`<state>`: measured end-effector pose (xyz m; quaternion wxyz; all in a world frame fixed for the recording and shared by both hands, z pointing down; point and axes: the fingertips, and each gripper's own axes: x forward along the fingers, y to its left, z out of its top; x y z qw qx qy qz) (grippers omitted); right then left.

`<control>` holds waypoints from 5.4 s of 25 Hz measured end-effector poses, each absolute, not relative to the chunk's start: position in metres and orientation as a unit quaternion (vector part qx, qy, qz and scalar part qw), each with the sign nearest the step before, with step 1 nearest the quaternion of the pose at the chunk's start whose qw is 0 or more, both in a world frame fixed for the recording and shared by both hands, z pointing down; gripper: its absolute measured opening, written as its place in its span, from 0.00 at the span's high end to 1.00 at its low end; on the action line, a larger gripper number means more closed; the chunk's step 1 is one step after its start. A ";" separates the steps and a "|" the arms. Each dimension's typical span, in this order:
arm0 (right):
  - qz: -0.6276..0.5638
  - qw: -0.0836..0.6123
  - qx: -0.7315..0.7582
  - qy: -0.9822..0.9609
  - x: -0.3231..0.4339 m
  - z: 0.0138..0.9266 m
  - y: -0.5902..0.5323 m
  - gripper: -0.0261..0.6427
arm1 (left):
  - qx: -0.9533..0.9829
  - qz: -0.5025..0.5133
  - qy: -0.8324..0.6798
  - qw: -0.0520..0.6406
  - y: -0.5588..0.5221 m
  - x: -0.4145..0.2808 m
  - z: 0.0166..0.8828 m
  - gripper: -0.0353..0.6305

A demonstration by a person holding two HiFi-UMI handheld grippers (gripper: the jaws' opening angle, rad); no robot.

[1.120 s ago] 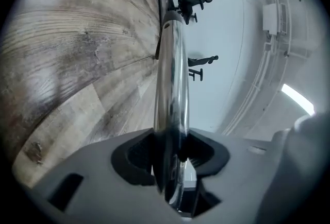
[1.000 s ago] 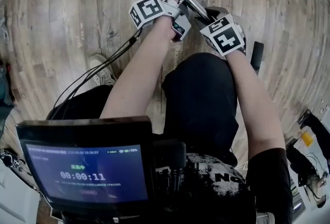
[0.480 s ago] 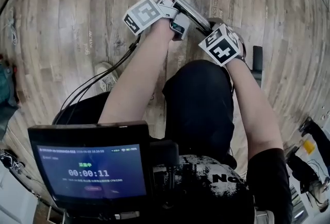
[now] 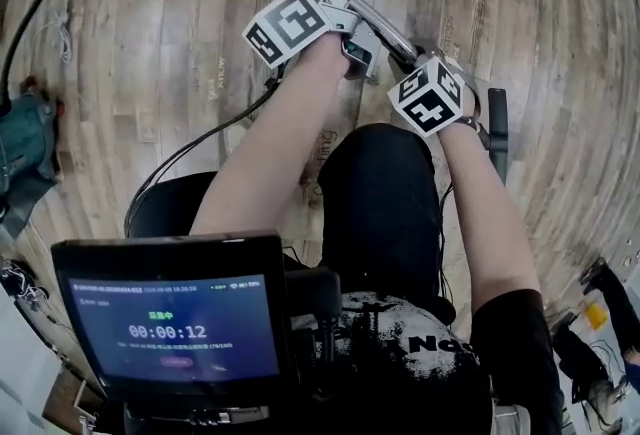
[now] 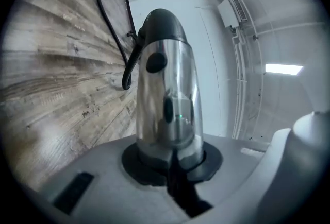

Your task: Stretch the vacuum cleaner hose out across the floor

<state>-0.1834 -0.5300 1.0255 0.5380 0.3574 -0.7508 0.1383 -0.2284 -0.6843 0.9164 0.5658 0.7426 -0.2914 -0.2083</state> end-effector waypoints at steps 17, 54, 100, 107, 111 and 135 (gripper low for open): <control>0.222 0.469 0.244 -0.819 -0.323 0.649 -0.450 0.84 | 0.737 -0.185 -0.338 0.555 -0.618 -0.352 0.543 0.89; 0.125 0.423 0.226 -0.868 -0.319 0.418 -0.283 0.83 | 0.782 -0.217 -0.363 0.458 -0.422 -0.357 0.279 0.89; 0.082 0.462 0.036 -0.883 -0.160 0.463 -0.198 0.83 | 0.668 -0.295 -0.500 0.466 -0.325 -0.251 0.343 0.89; 0.091 0.459 0.013 -0.884 -0.154 0.468 -0.168 0.82 | 0.661 -0.290 -0.516 0.461 -0.296 -0.248 0.347 0.89; 0.088 0.447 0.002 -0.890 -0.161 0.466 -0.150 0.83 | 0.657 -0.288 -0.524 0.458 -0.277 -0.253 0.344 0.89; 0.069 0.457 0.035 -0.886 -0.133 0.461 0.043 0.83 | 0.679 -0.302 -0.500 0.444 -0.082 -0.222 0.335 0.89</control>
